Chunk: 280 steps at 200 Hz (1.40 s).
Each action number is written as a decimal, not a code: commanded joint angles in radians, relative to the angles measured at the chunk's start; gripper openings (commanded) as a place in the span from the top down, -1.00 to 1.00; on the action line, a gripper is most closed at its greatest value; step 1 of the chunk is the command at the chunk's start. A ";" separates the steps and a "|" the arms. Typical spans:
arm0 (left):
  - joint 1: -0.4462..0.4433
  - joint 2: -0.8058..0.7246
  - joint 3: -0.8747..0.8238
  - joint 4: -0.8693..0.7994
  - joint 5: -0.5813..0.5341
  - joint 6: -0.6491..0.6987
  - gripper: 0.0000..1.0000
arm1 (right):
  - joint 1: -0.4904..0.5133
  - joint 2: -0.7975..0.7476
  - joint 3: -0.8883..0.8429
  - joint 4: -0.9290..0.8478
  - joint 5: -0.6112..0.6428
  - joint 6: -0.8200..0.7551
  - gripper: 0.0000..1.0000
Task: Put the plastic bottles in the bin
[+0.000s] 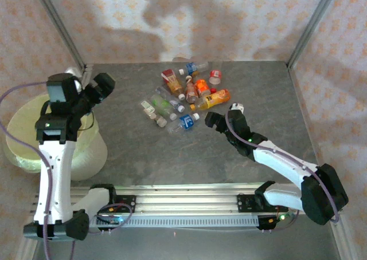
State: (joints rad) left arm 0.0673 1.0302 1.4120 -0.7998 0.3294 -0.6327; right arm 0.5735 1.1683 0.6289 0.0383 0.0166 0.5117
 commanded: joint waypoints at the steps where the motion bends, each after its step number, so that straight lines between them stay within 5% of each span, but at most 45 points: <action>1: -0.126 0.034 0.013 0.107 -0.001 0.016 -0.99 | 0.002 0.030 0.041 -0.065 0.003 0.169 -0.99; 37: -0.336 0.158 0.084 0.076 -0.109 0.159 -0.99 | -0.012 0.073 0.046 -0.042 -0.070 0.372 -0.99; 83: -0.573 0.369 0.146 0.032 -0.293 0.292 -0.99 | -0.022 0.108 0.058 -0.095 -0.066 0.408 -0.99; 122: -0.697 0.576 0.195 0.024 -0.277 0.377 -0.99 | -0.044 0.065 0.048 -0.130 -0.018 0.410 -0.99; 208: -0.777 0.873 0.214 0.010 -0.265 0.587 -0.99 | -0.097 -0.040 0.031 -0.244 0.069 0.356 -0.99; 230: -0.775 0.939 0.232 -0.012 -0.338 0.596 -1.00 | -0.098 -0.047 0.030 -0.254 0.072 0.357 -0.99; 280: -0.759 0.996 0.201 0.010 -0.317 0.593 -1.00 | -0.098 -0.041 0.024 -0.245 0.064 0.361 -0.99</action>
State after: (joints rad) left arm -0.6994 2.0041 1.6093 -0.7692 0.0433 -0.0650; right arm 0.4805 1.1385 0.6563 -0.1875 0.0540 0.8864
